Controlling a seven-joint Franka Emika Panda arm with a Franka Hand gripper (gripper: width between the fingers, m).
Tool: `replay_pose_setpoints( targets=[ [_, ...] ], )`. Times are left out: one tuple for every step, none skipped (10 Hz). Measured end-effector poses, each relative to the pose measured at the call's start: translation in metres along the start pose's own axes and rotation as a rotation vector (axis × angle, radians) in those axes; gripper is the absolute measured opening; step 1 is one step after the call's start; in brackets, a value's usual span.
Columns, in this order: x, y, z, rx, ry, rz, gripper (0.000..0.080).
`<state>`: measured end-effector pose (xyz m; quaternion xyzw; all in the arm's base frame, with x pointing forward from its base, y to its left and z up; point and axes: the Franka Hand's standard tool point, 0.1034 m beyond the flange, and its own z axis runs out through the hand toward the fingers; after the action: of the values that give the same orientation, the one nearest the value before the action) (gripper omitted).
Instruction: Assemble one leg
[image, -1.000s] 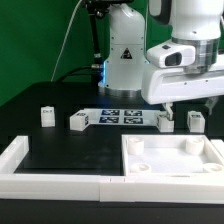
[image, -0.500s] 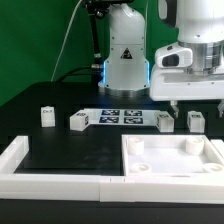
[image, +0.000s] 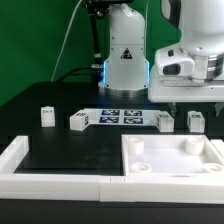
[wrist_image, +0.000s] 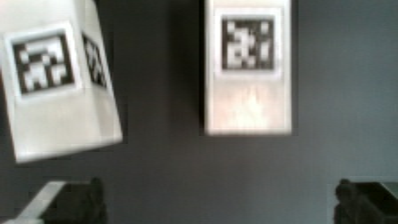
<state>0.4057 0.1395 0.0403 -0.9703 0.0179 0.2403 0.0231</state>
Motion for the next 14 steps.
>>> replay_pose_setpoints(
  targets=[
    [-0.002, -0.001, 0.002, -0.006, -0.064, -0.001, 0.0649],
    [-0.008, -0.002, 0.004, -0.018, -0.177, -0.005, 0.0649],
    [-0.010, -0.005, 0.004, -0.025, -0.262, -0.011, 0.0649],
    [-0.011, -0.008, 0.006, -0.030, -0.315, -0.016, 0.0649],
    [-0.021, -0.008, 0.009, -0.041, -0.429, -0.018, 0.0649],
    [-0.023, -0.009, 0.013, -0.044, -0.523, -0.020, 0.0649],
    [-0.022, -0.009, 0.019, -0.045, -0.567, -0.022, 0.0649],
    [-0.024, -0.009, 0.026, -0.046, -0.579, -0.021, 0.0649],
    [-0.025, -0.009, 0.033, -0.047, -0.574, -0.021, 0.0649],
    [-0.027, -0.010, 0.038, -0.052, -0.579, -0.019, 0.0649],
    [-0.028, -0.012, 0.042, -0.056, -0.580, -0.021, 0.0649],
    [-0.028, -0.013, 0.045, -0.057, -0.578, -0.023, 0.0649],
    [-0.028, -0.013, 0.047, -0.057, -0.578, -0.024, 0.0649],
    [-0.028, -0.013, 0.047, -0.057, -0.579, -0.024, 0.0649]
  ],
)
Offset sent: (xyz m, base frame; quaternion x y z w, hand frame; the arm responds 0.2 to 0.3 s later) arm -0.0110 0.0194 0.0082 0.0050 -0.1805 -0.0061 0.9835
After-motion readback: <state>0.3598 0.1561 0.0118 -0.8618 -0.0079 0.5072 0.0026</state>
